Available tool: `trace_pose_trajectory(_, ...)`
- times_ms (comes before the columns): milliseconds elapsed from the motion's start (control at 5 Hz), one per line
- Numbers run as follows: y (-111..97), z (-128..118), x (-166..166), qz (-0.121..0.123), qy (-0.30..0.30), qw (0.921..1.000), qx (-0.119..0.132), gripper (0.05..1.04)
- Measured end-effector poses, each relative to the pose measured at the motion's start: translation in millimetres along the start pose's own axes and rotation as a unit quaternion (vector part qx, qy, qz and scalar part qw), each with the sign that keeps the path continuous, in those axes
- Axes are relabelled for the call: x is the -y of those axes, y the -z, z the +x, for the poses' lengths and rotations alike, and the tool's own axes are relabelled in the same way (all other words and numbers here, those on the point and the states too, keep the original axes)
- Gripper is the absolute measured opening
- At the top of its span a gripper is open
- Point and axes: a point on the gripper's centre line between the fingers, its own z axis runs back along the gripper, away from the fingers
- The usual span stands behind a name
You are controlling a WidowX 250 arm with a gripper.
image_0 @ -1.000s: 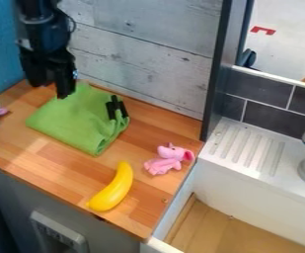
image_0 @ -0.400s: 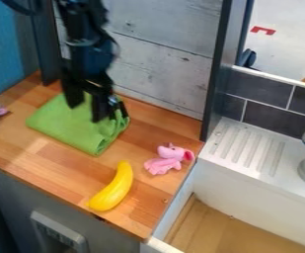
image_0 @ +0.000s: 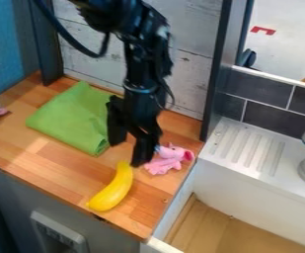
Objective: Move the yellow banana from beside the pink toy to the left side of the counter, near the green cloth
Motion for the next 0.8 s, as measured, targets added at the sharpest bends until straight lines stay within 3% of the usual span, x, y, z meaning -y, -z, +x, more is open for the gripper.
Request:
trace_pose_trajectory(200,8.9,-9.7,14.3,0.004,0.006,0.9997,-0.024,1.003)
trace_pose_trajectory(600,15.8,-21.2,11.5,0.021,-0.009,0.9983,-0.053,1.003)
trace_pose_trajectory(800,29.5,-21.3,10.9,0.022,-0.013,0.9974,-0.067,1.003)
